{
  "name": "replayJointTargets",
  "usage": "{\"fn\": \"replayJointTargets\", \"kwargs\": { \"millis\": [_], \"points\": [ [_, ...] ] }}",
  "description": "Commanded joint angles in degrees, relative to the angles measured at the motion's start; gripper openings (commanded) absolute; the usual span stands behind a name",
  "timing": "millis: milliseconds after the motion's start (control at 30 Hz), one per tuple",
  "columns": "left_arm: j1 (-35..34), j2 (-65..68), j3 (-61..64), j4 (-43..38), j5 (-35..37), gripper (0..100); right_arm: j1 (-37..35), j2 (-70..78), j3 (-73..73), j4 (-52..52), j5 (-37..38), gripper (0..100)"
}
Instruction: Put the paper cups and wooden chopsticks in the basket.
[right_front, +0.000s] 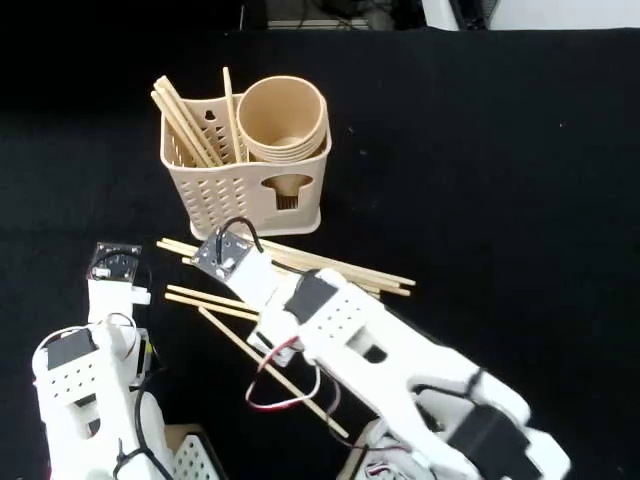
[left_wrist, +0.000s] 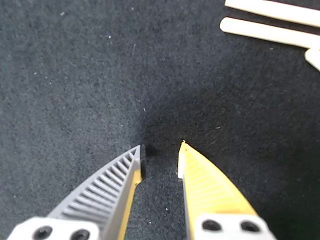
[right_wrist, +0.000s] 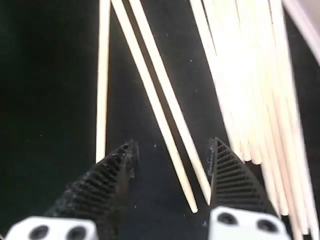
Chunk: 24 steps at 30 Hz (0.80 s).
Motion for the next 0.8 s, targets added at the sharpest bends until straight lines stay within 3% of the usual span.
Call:
{"fn": "replayJointTargets", "kwargs": {
  "millis": [0, 133, 367, 767],
  "points": [
    [1.0, -0.4, 0.0, -0.8, -0.1, 14, -3.6, 5.2, -2.2, -1.3, 0.6, 23.4],
    [1.0, -0.4, 0.0, -0.8, -0.1, 14, -8.4, 12.1, -5.7, -1.5, -0.8, 23.4],
    [1.0, -0.4, 0.0, -0.8, -0.1, 14, -8.4, 17.3, -11.6, -1.1, -3.0, 23.4],
    [1.0, -0.4, 0.0, -0.8, -0.1, 14, -11.2, 4.0, -8.7, 1.9, -3.0, 23.4]
  ]
}}
